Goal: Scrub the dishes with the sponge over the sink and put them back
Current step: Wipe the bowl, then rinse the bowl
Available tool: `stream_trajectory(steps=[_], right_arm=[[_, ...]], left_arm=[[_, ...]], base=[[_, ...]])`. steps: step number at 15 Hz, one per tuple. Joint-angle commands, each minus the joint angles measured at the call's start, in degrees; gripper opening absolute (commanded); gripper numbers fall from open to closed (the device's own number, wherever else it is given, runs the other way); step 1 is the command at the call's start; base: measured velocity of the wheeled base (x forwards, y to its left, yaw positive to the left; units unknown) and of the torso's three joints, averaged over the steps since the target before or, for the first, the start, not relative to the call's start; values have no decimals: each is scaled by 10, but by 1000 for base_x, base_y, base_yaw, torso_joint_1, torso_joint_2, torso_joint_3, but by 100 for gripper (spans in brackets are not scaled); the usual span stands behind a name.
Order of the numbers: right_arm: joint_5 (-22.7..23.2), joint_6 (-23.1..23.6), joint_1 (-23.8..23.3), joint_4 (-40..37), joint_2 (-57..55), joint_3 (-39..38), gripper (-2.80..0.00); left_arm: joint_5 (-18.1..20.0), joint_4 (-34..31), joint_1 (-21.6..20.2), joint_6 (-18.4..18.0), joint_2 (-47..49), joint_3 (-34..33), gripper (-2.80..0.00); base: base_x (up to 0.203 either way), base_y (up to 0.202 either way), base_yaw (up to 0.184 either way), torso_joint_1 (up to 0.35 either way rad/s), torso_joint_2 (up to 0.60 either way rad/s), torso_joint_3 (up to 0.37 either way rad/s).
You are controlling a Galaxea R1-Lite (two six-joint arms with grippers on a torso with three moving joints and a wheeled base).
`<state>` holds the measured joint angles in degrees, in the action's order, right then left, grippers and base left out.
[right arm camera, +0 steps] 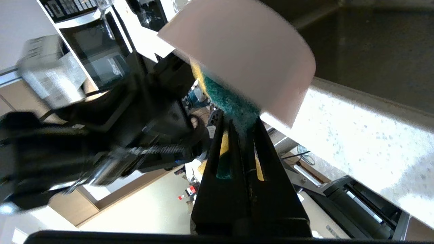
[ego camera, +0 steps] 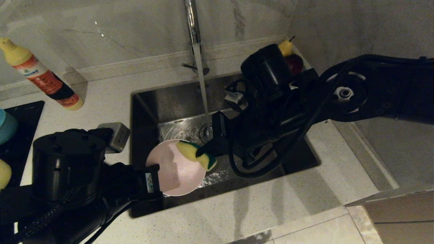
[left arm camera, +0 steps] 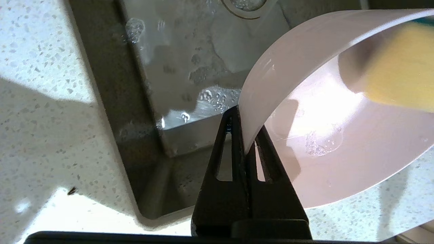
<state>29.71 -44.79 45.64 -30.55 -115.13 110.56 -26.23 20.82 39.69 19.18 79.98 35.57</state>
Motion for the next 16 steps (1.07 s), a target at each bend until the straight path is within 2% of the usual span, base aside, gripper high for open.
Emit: stream_trajectory(steps=[1,7,10,13,16], right_arm=[[3,-2,0,-3,22,0,-280],[-2,-3,1,-13,97,-1,-280],[-2,-3,-4,-19,147,-4,-280],[-1,-4,-36,-23,202,-30,-280],[-1,0,-101,-20,261,-110,-280]], left_arm=[[-2,1,-1,1,4,-1,-280],[-4,1,-4,4,12,3,-280],[1,1,-5,31,13,7,-280],[8,0,-20,45,36,20,-280],[17,-6,-54,68,99,73,-280]], base=[[0,0,0,0,0,0],[0,0,0,0,0,0],[0,0,0,0,0,0],[0,0,0,0,0,0],[0,0,0,0,0,0]])
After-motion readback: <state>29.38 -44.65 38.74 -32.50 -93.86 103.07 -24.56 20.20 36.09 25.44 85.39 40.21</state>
